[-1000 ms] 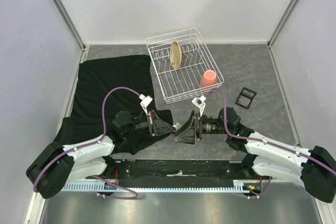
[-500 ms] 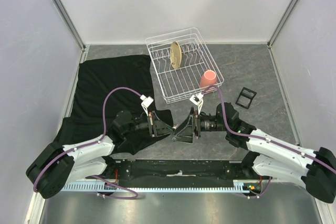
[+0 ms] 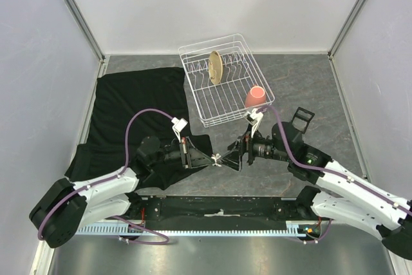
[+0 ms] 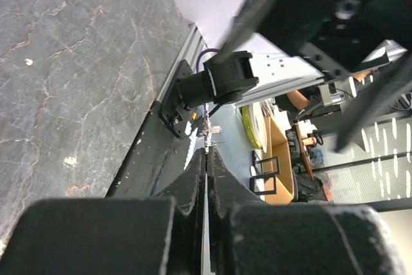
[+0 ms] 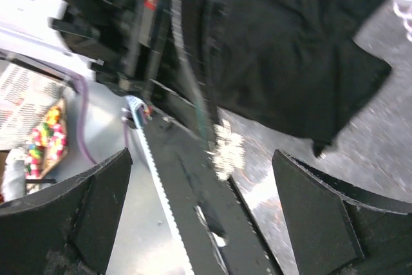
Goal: Remove the brooch from the garment
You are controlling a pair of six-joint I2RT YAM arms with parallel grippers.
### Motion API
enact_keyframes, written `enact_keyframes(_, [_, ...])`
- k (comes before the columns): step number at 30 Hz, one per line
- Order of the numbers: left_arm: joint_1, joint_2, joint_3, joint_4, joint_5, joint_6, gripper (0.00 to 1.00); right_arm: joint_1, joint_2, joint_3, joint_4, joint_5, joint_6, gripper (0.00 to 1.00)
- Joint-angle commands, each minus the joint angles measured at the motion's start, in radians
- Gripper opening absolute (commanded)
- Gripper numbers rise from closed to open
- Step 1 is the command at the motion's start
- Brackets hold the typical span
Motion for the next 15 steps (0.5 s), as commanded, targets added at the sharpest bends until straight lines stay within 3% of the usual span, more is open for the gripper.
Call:
enact_keyframes(1, [-0.005,-0.036,0.029,0.027,0.033,-0.062,0.02,0.000,0.036,-0.042,-0.049,0.075,-0.065,0.96])
enact_keyframes(3, [-0.005,-0.050,0.031,0.017,0.029,-0.068,0.02,0.000,0.038,-0.058,-0.018,0.088,-0.047,0.92])
enact_keyframes(6, [-0.005,-0.060,0.035,-0.016,0.012,-0.066,0.02,0.000,0.027,-0.118,0.089,0.069,0.021,0.76])
enact_keyframes(11, [-0.005,-0.047,0.043,-0.047,-0.001,-0.069,0.02,0.000,0.047,-0.149,0.197,0.050,0.066,0.71])
enact_keyframes(15, [-0.005,-0.043,0.042,-0.055,-0.007,-0.071,0.02,0.000,0.064,-0.152,0.211,0.047,0.072,0.61])
